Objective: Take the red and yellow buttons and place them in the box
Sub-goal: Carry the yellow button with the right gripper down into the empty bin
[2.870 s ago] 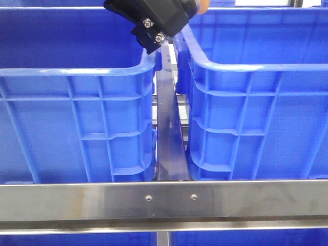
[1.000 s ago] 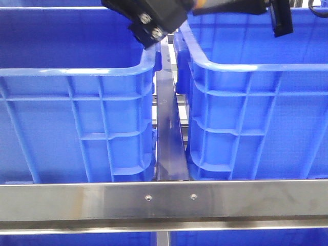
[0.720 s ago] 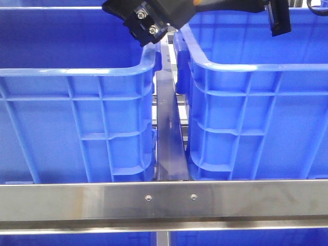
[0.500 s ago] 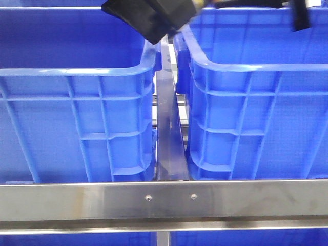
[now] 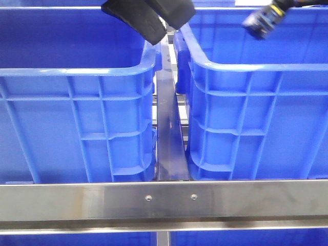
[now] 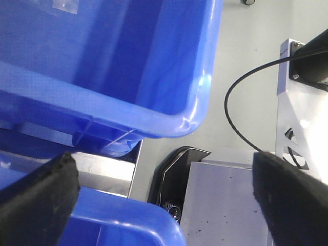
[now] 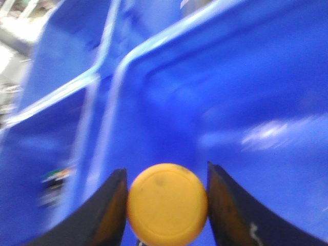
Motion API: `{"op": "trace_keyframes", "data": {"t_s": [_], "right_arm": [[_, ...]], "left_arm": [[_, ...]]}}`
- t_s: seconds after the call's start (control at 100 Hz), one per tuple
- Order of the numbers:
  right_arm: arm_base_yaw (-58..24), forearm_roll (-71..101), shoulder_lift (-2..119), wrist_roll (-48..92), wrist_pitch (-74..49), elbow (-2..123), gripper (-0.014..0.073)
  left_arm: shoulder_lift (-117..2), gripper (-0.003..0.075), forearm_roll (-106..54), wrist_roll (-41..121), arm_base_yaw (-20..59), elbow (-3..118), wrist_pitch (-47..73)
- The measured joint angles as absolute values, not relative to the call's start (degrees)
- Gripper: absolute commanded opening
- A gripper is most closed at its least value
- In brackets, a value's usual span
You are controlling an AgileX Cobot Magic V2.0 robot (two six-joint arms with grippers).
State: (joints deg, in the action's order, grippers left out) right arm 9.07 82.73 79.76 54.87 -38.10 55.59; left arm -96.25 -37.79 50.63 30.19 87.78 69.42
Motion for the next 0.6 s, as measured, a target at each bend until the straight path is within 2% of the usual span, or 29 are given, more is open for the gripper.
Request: {"op": "trace_keyframes", "data": {"t_s": [0.27,0.6], "right_arm": [[7.8,84.0,82.5,71.9,-24.0,55.7,0.0266],[3.8,84.7,91.3,82.1,-21.5,61.9,0.0266]], "left_arm": [[-96.3,0.064,-37.8,50.6,30.2,87.8,69.6],[-96.3,0.064,-37.8,50.6,30.2,87.8,69.6]]}}
